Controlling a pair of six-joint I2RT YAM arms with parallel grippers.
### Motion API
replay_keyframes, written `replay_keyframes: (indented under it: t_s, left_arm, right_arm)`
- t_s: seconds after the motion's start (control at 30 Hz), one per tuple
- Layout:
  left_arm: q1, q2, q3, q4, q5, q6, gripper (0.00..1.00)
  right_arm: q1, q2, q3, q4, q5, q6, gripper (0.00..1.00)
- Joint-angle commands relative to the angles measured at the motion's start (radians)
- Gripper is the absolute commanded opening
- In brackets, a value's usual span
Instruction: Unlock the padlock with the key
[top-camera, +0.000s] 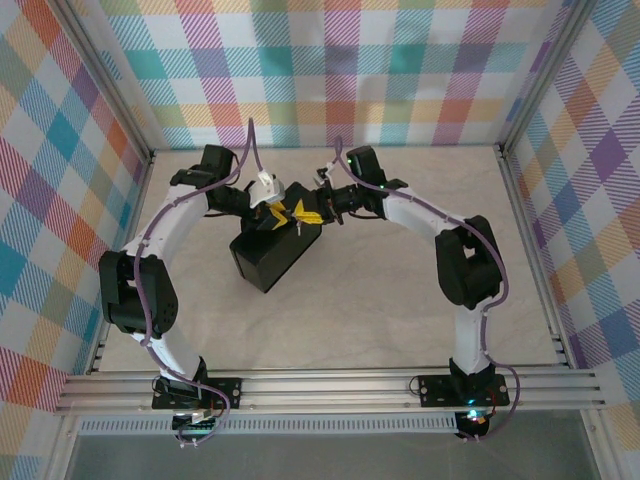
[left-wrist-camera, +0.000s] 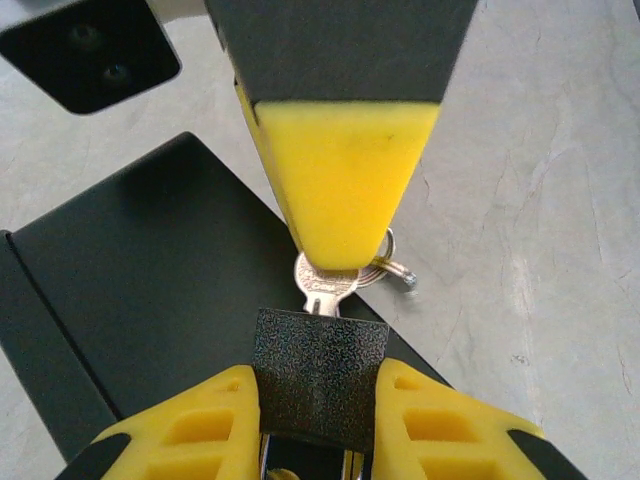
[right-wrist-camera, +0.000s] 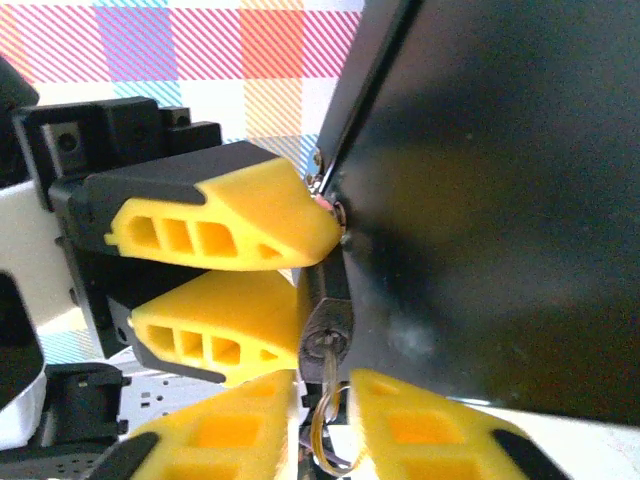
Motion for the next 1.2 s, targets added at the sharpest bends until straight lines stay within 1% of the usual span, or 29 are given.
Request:
replay_keyframes:
  t_s: [0.0,0.07,0.13,0.2,0.23,0.3,0.4,0.43,0.5,0.57,0.67,0.8,1.0,1.07,1.17]
  left_arm:
    - [-0.023,-0.035,-0.024,0.040,0.052,-0.040,0.23]
    - [-0.023,-0.035,-0.028,0.039,0.060,-0.048,0.23]
    - [-0.024,-0.035,-0.035,0.045,0.061,-0.057,0.23]
    - [-0.023,-0.033,-0.040,0.046,0.067,-0.063,0.23]
    - [-0.023,-0.034,-0.043,0.048,0.073,-0.066,0.23]
    - [-0.023,-0.034,-0.044,0.050,0.083,-0.073,0.23]
    - [-0.025,-0.027,-0.034,0.040,0.105,-0.084,0.24]
    - [-0.025,-0.023,-0.028,0.036,0.114,-0.095,0.24]
    - [-0.026,-0.014,-0.008,0.000,0.120,-0.093,0.24]
    - [-0.027,-0.014,-0.005,-0.021,0.107,-0.088,0.24]
    - [-0.026,-0.021,-0.009,-0.026,0.094,-0.094,0.24]
    - [-0.026,-0.027,-0.007,-0.040,0.096,-0.094,0.24]
    - [-0.026,-0.022,0.000,-0.069,0.081,-0.081,0.24]
    - [-0.026,-0.021,-0.003,-0.065,0.086,-0.080,0.24]
    - [-0.026,-0.021,-0.002,-0.065,0.093,-0.081,0.24]
  right_arm:
    - [-0.055,-0.089,-0.056,-0.035,-0.010,-0.115,0.27]
    - [-0.098,-0.110,-0.058,-0.092,0.004,-0.202,0.30]
    - [-0.120,-0.130,-0.025,-0.222,0.051,-0.374,0.31]
    - [-0.119,-0.149,-0.004,-0.304,0.109,-0.558,0.31]
    - [-0.115,-0.159,-0.005,-0.313,0.141,-0.630,0.31]
    - [-0.110,-0.168,-0.006,-0.299,0.166,-0.741,0.30]
    - [-0.078,-0.180,-0.020,-0.258,0.305,-0.943,0.30]
    - [-0.065,-0.176,-0.019,-0.247,0.323,-1.038,0.30]
    - [-0.047,-0.175,-0.027,-0.202,0.306,-1.151,0.29]
    - [-0.029,-0.200,-0.069,-0.106,0.285,-1.209,0.29]
    - [-0.025,-0.228,-0.119,0.001,0.245,-1.239,0.30]
    - [-0.012,-0.240,-0.169,0.019,0.217,-1.335,0.30]
    - [0.011,-0.252,-0.185,0.022,0.209,-1.392,0.29]
    - [0.033,-0.254,-0.169,-0.020,0.237,-1.440,0.28]
    - [0.060,-0.256,-0.159,-0.033,0.298,-1.482,0.27]
